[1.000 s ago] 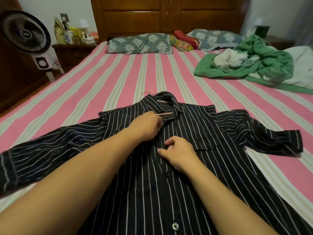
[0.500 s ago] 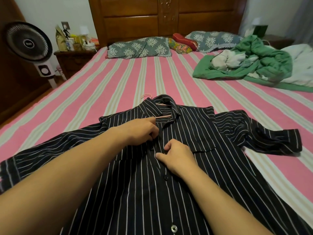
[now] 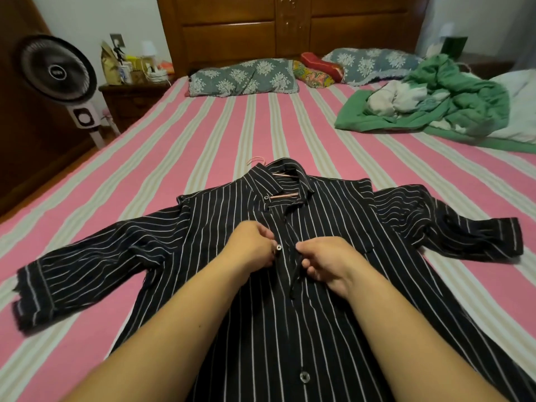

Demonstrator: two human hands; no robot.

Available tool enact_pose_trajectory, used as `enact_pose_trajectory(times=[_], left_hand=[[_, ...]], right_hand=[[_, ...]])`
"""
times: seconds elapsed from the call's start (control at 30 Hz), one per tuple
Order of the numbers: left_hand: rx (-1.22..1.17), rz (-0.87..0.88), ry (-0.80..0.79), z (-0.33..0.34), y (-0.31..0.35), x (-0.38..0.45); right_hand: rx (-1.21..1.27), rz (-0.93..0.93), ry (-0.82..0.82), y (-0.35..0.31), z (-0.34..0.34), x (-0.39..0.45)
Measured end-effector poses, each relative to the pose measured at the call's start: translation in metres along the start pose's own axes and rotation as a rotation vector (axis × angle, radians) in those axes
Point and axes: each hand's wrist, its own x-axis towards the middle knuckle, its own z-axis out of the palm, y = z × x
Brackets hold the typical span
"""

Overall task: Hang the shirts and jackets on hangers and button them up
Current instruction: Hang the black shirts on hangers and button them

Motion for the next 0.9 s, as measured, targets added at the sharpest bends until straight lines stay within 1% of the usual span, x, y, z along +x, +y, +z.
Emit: enact_pose_trajectory(times=[0.03,0.07,0.17,0.23,0.3,0.43,0.5,0.53,0.57,0.63,0.67,0.7,0.8,0.9], left_hand=[[0.043,-0.007,-0.025,0.002,-0.009,-0.003],[0.082,0.009,-0.016,0.004,-0.017,-0.005],[0.217,0.125,0.063,0.01,-0.026,-0.011],[0.331,0.193,0.131,0.015,-0.026,-0.014],[0.379,0.213,0.156,0.019,-0.024,-0.017],[0.409,0.282,0.184,0.016,-0.023,-0.022],[0.402,0.3,0.194,0.014,-0.021,-0.023],[0.34,0.277,0.196,0.012,-0.019,-0.022],[0.196,0.212,0.18,0.011,-0.017,-0.021],[-0.223,0.008,0.063,0.008,-0.011,-0.024],[-0.392,-0.09,-0.007,0.006,-0.007,-0.027],[-0.478,-0.143,-0.05,0.005,-0.007,-0.028],[-0.564,-0.175,-0.085,0.005,-0.008,-0.031],[-0.535,-0.151,-0.065,0.009,-0.011,-0.029]], right_hand=[[0.065,0.033,-0.03,-0.001,0.0,-0.002],[0.122,0.061,-0.062,-0.003,-0.001,-0.005],[0.156,0.075,-0.096,-0.005,0.0,-0.011],[0.098,0.057,-0.089,-0.007,0.003,-0.013],[0.013,0.059,-0.054,-0.006,0.007,-0.012],[-0.239,0.03,0.002,-0.004,0.017,-0.012],[-0.285,-0.018,0.01,-0.002,0.02,-0.011],[-0.27,-0.04,0.015,0.0,0.021,-0.011],[-0.237,-0.056,0.02,0.001,0.021,-0.01],[-0.133,-0.061,0.022,0.003,0.017,-0.01],[-0.067,-0.049,0.017,0.004,0.015,-0.01],[0.001,-0.03,0.01,0.004,0.013,-0.01],[0.126,0.005,0.002,0.003,0.009,-0.008],[0.157,0.009,0.016,0.002,0.009,-0.005]])
